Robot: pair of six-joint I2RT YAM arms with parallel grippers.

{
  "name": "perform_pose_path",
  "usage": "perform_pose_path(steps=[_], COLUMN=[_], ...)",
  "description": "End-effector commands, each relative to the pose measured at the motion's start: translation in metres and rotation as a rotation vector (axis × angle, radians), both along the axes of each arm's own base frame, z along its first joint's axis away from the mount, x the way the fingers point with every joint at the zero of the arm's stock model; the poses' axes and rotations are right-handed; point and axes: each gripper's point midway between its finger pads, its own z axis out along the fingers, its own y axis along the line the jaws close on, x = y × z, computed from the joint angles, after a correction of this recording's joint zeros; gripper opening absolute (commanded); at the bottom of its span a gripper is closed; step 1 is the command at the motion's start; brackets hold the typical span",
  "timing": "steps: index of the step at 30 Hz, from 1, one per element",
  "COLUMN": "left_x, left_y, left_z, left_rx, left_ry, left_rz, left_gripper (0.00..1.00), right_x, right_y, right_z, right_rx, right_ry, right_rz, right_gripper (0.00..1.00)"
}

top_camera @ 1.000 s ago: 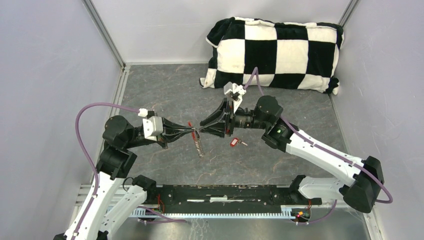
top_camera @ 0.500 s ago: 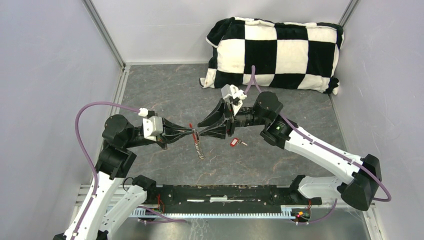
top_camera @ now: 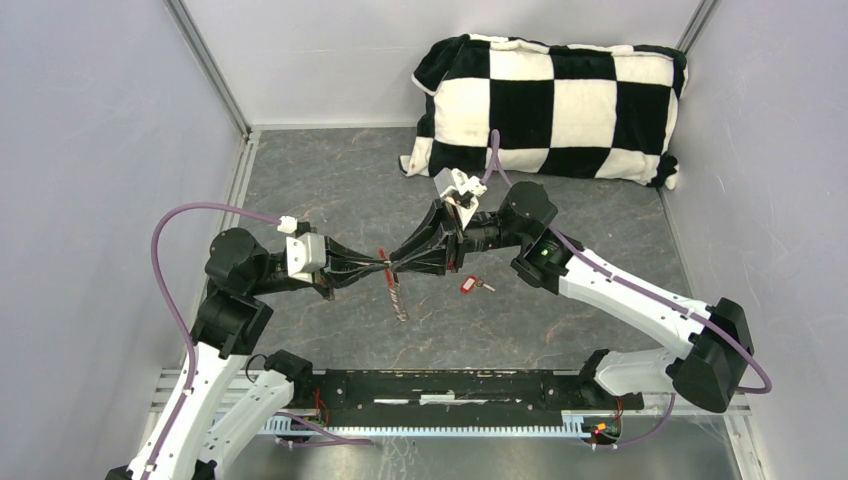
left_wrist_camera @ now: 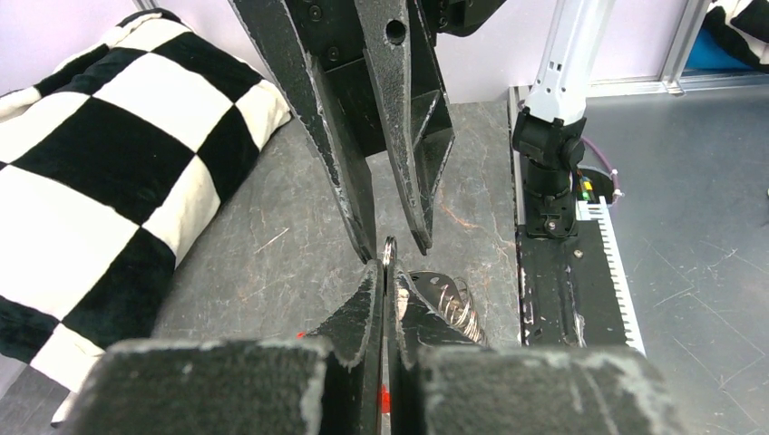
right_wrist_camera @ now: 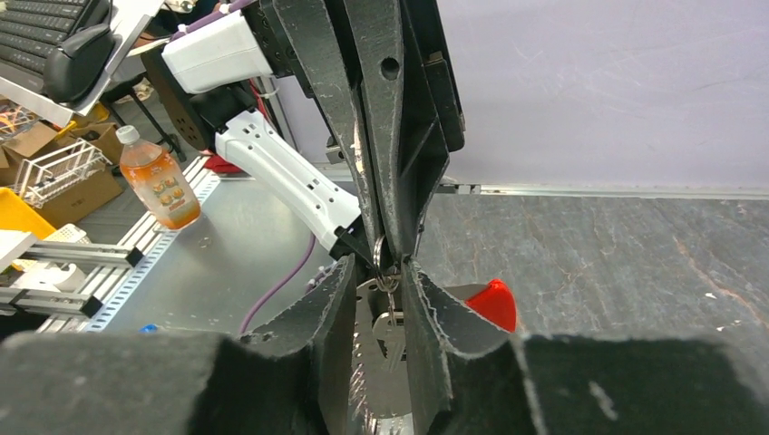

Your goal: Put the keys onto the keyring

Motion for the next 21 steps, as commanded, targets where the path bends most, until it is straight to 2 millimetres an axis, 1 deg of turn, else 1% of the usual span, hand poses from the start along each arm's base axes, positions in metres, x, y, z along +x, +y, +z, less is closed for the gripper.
perform_pose_path(steps=[1,3,5,6,8,9,11,12,14,17,19,21], left_x=[-0.006,-0.006,-0.006,-0.007,-0.008,-0.007,-0.004,-0.003,-0.002,0.0,0.003,0.005], left_y=[0.001,0.002,0.002,0.002,0.003,0.003,0.005,0.007,0.009,0.012,0.012,0.011], left_z=[0.02,0.021,0.02,0.019,0.011,0.004,-0.014,-0.023,-0.04,-0.052,-0.053,-0.053], left_rx=[-0.018,-0.019,-0.017,-0.011,0.023,0.052,0.123,0.162,0.229,0.291,0.306,0.31], left_ry=[-0.081,-0.083,-0.081,-0.082,-0.08,-0.078,-0.076,-0.07,-0.043,-0.031,-0.034,-0.049], left_rz=[-0.013,-0.014,-0.012,-0.011,-0.02,-0.024,-0.026,-0.034,-0.047,-0.062,-0.061,-0.063], left_gripper=[0.02,0.02,0.02,0.02,0.03,0.06,0.25,0.31,0.4,0.43,0.43,0.43], right_x=[-0.004,-0.002,0.001,0.004,0.01,0.015,0.022,0.024,0.026,0.025,0.024,0.023], right_y=[-0.001,0.0,0.0,0.0,0.0,0.0,-0.001,-0.001,-0.003,-0.004,-0.003,0.0], right_z=[0.018,0.017,0.016,0.017,0.017,0.015,0.011,0.008,-0.003,-0.015,-0.021,-0.023], right_rx=[0.047,0.04,0.029,0.024,-0.006,-0.034,-0.095,-0.13,-0.204,-0.288,-0.34,-0.387], right_ry=[-0.033,-0.031,-0.034,-0.042,-0.061,-0.07,-0.087,-0.093,-0.092,-0.114,-0.139,-0.166], right_rz=[0.023,0.016,-0.002,-0.021,-0.06,-0.084,-0.119,-0.128,-0.133,-0.132,-0.13,-0.13], right_gripper=[0.27,0.17,0.04,0.0,0.0,0.0,0.0,0.0,0.0,0.0,0.0,0.0])
